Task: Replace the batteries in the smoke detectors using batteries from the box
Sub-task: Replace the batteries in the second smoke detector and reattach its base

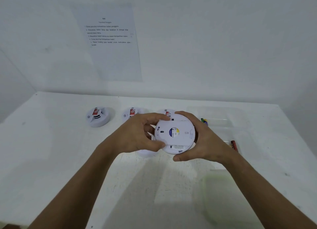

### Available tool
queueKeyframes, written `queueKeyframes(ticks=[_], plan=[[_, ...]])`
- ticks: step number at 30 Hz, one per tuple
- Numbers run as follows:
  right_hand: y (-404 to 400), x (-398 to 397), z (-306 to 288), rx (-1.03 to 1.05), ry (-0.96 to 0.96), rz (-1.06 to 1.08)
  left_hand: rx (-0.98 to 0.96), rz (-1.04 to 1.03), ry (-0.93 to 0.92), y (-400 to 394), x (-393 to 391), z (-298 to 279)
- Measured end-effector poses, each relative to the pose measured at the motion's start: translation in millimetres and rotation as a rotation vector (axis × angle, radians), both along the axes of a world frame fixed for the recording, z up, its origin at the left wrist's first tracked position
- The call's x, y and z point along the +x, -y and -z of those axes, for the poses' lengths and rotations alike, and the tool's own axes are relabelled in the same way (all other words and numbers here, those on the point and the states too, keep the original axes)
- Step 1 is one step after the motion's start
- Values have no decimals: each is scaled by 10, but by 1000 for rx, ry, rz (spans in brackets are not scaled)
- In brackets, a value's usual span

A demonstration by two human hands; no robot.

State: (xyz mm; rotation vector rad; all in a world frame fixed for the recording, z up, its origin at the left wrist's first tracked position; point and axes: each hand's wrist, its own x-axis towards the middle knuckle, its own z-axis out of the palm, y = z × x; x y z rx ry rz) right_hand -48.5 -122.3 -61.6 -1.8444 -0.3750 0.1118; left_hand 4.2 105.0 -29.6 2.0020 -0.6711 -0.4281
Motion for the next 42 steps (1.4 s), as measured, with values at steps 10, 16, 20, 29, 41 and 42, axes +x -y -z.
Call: queueKeyframes(ticks=[10,16,20,29,41,42], plan=[[37,21,29,25,56,20,55,9,47,72,24,-108],[52,48,118,9,93,67,95,-142,120,146,-116,-18],[29,47,107,-29,85,15,141,-161,196,184,-175,25],[76,-9,199,-58,115,78,148,-57,209,206,-152,41],[88,-58,169,-85,119,109,394,2,519,352,-167,0],[89,-58,181,-85,111,106,408,7,554,356,-164,8]])
